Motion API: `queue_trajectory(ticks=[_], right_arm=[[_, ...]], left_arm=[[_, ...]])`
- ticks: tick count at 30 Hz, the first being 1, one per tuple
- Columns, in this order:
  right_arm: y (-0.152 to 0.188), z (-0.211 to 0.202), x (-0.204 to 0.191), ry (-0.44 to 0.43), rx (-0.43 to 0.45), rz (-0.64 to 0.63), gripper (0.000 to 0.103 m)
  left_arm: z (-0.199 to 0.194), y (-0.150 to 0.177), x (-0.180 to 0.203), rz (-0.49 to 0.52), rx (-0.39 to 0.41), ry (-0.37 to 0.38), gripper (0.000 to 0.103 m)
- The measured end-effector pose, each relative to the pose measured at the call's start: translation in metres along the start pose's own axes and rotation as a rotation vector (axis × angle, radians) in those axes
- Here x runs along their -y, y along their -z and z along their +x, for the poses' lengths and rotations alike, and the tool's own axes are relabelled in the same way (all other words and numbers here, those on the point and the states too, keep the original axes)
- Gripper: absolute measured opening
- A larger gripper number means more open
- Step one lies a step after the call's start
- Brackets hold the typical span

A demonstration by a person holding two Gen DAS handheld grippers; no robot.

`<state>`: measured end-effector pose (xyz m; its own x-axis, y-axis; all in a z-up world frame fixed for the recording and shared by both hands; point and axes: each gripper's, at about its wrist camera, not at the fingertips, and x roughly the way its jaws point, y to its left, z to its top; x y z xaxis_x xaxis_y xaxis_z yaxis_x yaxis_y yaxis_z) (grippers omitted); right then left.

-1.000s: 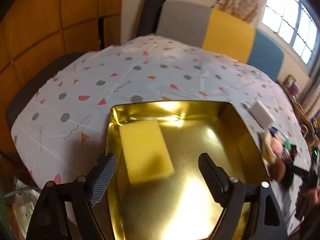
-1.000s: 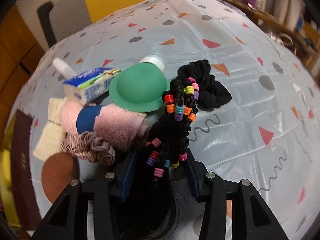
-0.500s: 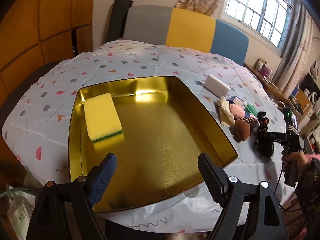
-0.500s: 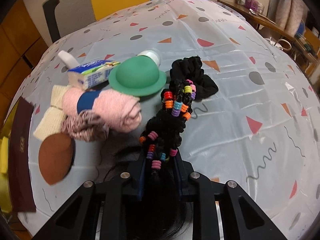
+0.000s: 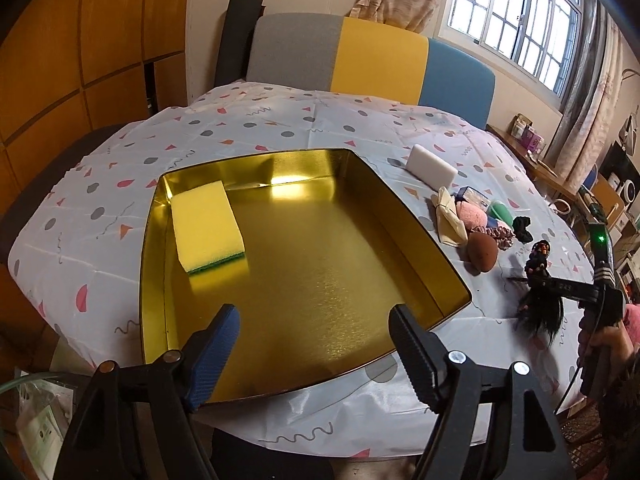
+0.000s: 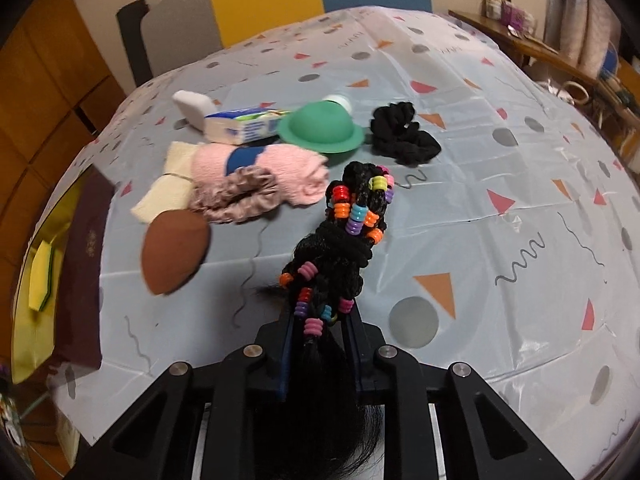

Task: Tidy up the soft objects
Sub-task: 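Carry the black beaded wig to the gold tray with the right gripper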

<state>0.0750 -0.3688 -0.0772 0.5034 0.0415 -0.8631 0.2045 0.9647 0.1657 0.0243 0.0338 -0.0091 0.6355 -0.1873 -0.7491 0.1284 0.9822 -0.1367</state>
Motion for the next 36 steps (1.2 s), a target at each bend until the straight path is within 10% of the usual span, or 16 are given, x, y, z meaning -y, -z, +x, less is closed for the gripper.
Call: queue_trajectory(ticks=[15, 36], right_arm=[[0.003, -0.031, -0.045, -0.093, 0.082, -0.076, 0.022], [-0.001, -0.062, -0.212, -0.400, 0.102, -0.371, 0.022]], left_arm=[[-0.010, 0.003, -0.005, -0.010, 0.011, -0.021, 0.079], [-0.007, 0.006, -0.016, -0.043, 0.001, -0.041, 0.079]])
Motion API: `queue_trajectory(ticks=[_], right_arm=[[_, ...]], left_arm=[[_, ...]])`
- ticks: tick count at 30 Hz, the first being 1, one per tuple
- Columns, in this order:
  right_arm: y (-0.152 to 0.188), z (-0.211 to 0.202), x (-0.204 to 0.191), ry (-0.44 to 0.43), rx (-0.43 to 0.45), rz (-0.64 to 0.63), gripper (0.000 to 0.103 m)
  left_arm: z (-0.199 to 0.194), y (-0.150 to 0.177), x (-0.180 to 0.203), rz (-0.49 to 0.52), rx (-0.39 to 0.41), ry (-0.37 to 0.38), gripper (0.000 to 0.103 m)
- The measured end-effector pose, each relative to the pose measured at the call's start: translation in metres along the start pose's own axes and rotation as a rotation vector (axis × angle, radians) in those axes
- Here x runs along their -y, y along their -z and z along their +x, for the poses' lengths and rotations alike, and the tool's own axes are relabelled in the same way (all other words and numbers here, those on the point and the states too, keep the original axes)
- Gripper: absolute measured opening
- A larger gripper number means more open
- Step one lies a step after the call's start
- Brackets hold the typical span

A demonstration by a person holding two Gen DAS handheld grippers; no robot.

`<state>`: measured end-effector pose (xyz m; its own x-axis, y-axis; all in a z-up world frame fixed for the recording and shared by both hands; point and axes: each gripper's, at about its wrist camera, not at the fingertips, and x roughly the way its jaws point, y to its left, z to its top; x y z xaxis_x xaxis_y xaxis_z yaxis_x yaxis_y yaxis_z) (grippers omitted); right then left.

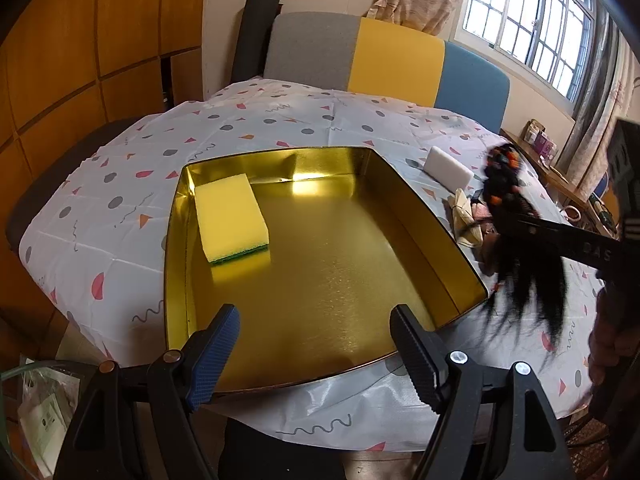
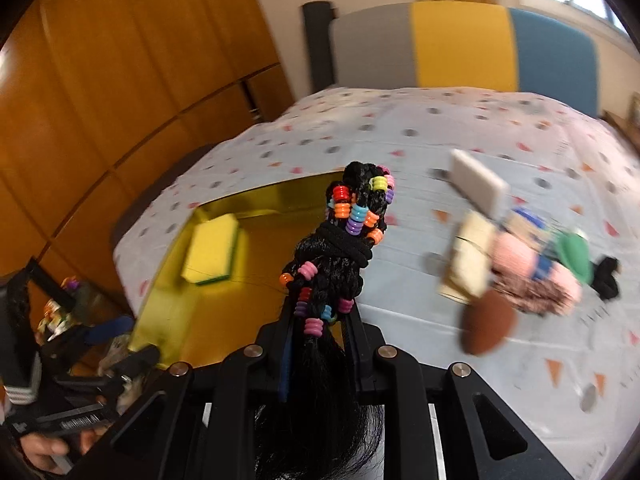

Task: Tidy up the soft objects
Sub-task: 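Carry the black beaded wig to the gold tray with the right gripper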

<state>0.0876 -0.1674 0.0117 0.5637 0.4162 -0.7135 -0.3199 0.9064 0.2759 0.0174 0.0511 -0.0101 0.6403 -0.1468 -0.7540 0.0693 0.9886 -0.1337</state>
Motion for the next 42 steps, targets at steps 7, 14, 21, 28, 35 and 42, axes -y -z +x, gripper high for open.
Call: queue_trajectory(ticks=[7, 14, 21, 28, 35, 42], right_arm=[[-0.021, 0.062, -0.039, -0.075, -0.111, -0.068, 0.022], [-0.045, 0.129, -0.076, -0.047, -0.207, -0.159, 0.022], [-0.054, 0.183, -0.093, 0.025, -0.288, -0.225, 0.023], [-0.054, 0.198, -0.089, 0.059, -0.306, -0.217, 0.029], [-0.054, 0.192, -0.088, 0.068, -0.281, -0.202, 0.033], [-0.058, 0.166, -0.085, 0.052, -0.203, -0.168, 0.058]], left_arm=[[0.001, -0.002, -0.021, -0.053, -0.002, -0.025, 0.079], [0.002, -0.003, -0.038, -0.085, -0.001, -0.054, 0.079], [0.002, -0.006, -0.049, -0.098, 0.004, -0.080, 0.079], [0.005, -0.006, -0.047, -0.097, -0.006, -0.081, 0.079], [0.006, -0.006, -0.047, -0.094, -0.010, -0.089, 0.079], [0.003, -0.006, -0.045, -0.089, -0.004, -0.092, 0.079]])
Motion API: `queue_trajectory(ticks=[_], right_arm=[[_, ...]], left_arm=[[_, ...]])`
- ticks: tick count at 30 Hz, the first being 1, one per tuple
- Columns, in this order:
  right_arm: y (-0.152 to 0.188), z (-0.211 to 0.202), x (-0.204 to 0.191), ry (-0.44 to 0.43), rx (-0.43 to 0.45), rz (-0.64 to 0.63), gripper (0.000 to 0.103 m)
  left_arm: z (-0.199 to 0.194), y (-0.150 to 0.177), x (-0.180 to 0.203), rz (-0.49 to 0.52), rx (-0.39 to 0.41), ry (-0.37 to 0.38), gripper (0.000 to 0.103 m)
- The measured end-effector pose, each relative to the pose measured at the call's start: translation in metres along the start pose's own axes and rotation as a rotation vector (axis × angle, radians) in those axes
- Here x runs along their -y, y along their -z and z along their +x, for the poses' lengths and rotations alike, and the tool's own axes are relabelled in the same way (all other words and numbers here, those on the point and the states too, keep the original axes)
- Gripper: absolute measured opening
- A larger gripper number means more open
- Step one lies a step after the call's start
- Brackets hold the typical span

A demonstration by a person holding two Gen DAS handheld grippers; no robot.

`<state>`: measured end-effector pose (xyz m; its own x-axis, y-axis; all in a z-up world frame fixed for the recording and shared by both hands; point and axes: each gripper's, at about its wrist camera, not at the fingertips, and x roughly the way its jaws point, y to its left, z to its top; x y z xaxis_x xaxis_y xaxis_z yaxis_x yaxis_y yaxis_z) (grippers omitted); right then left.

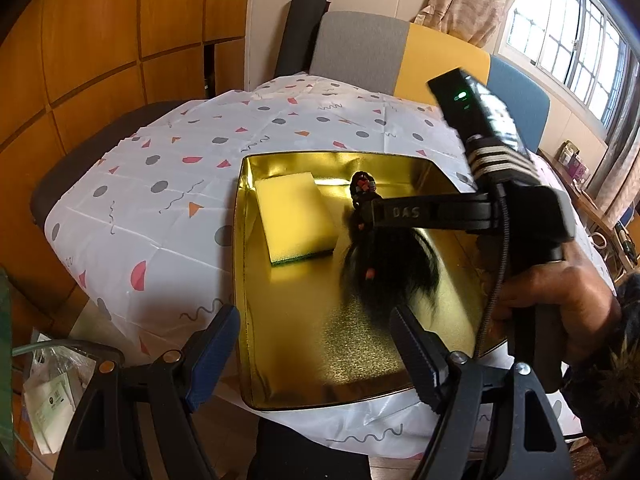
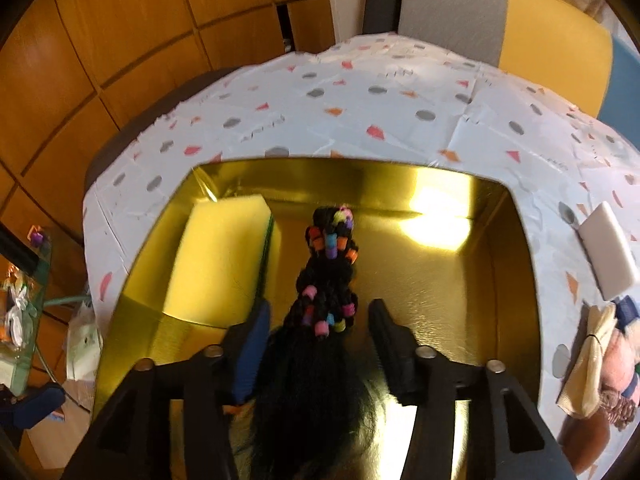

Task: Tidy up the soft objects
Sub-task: 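Carry the black beaded wig to the gold tray with the right gripper, then release the wig in the tray and withdraw the right gripper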

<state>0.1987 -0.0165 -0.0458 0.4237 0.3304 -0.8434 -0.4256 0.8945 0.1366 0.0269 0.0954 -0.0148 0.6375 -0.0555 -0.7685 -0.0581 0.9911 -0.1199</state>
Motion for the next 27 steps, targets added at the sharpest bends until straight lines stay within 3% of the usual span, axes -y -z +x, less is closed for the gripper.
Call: queue_trajectory(ticks=[9, 15, 17, 27], right_arm=[[0.015, -0.045, 0.010, 0.020, 0.111, 0.025, 0.066], [0.037, -0.087, 0.032, 0.051, 0.201, 0.051, 0.078], [0.046, -0.102, 0.046, 0.069, 0.231, 0.072, 0.084], [0.118, -0.173, 0.155, 0.245, 0.276, 0.238, 0.086]], left_arm=[[-0.005, 0.001, 0.008, 0.025, 0.006, 0.002, 0.079], [-0.009, -0.004, 0.019, 0.065, 0.019, 0.046, 0.079], [-0.010, -0.006, 0.025, 0.079, 0.022, 0.069, 0.079], [-0.004, -0.019, 0.076, 0.150, -0.037, 0.187, 0.078]])
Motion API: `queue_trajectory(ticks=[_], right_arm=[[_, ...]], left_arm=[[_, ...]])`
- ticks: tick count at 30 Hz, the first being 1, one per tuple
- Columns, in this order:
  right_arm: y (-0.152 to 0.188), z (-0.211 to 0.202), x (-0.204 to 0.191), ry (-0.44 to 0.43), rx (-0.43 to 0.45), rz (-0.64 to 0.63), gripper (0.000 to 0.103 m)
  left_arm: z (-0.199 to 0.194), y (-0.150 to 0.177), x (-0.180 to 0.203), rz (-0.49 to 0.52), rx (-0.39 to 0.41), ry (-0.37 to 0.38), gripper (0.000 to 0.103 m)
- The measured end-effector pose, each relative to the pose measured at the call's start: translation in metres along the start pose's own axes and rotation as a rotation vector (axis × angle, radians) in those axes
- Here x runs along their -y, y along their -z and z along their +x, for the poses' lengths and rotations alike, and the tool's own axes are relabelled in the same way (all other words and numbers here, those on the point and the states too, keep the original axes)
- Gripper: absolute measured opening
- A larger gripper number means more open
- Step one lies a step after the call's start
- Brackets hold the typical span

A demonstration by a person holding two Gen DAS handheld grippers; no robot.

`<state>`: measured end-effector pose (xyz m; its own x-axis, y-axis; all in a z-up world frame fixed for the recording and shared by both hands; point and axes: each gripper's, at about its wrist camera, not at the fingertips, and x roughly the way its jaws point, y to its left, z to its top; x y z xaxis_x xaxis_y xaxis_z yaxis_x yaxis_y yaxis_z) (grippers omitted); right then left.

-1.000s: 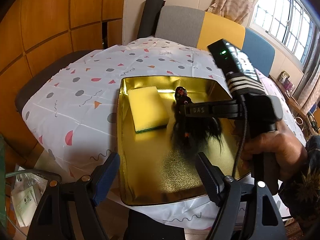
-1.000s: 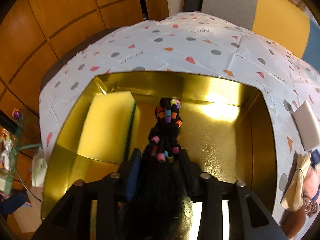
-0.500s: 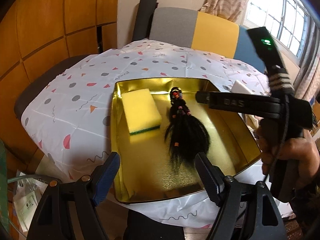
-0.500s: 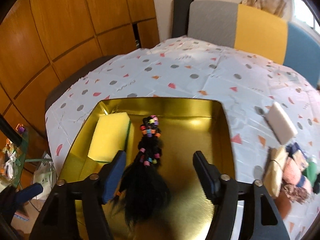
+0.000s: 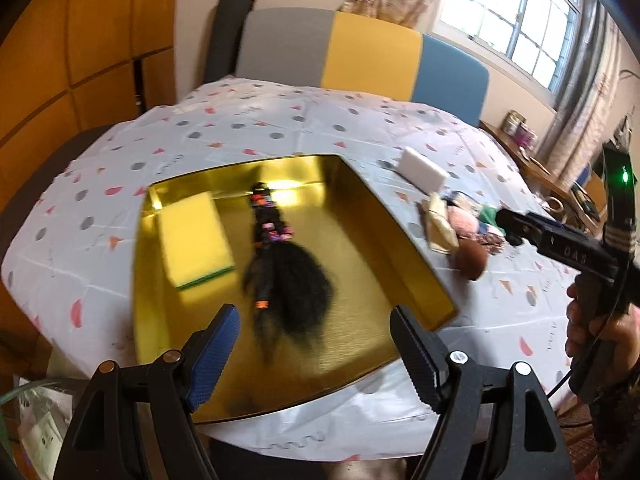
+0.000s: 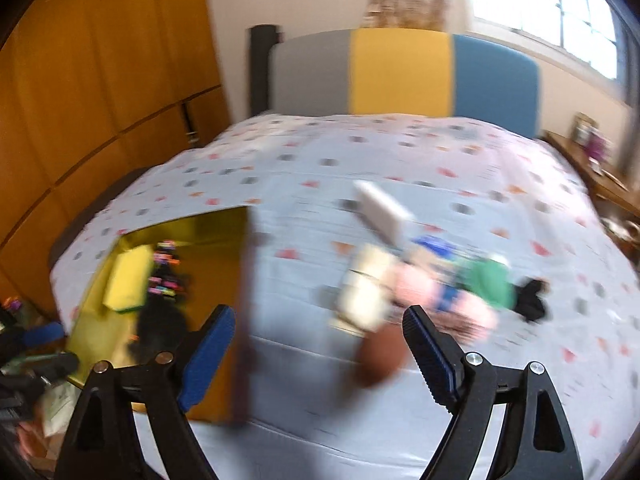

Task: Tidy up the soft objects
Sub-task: 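Release the wig in the tray and withdraw the right gripper, then grasp the brown makeup sponge with the left gripper while the right gripper grasps the satin scrunchie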

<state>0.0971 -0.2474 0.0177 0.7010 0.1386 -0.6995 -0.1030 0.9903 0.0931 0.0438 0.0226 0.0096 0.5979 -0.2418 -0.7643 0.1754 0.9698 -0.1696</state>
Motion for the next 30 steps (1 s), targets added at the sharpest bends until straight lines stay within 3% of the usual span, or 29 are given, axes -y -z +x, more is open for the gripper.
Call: queue_trajectory(ticks=[8, 14, 21, 30], right_arm=[[0.027, -0.018, 0.116, 0.208, -0.018, 0.135, 0.087], [0.055, -0.016, 0.176, 0.235, -0.024, 0.290, 0.087], [0.058, -0.022, 0.195, 0.210, -0.002, 0.419, 0.087], [0.056, -0.024, 0.198, 0.188, 0.006, 0.445, 0.087]], left_arm=[[0.017, -0.024, 0.069, 0.135, -0.039, 0.106, 0.077], [0.052, -0.035, 0.128, 0.252, -0.126, 0.166, 0.077], [0.108, -0.046, 0.177, 0.272, -0.207, 0.175, 0.069], [0.171, -0.048, 0.205, 0.287, -0.267, 0.130, 0.067]])
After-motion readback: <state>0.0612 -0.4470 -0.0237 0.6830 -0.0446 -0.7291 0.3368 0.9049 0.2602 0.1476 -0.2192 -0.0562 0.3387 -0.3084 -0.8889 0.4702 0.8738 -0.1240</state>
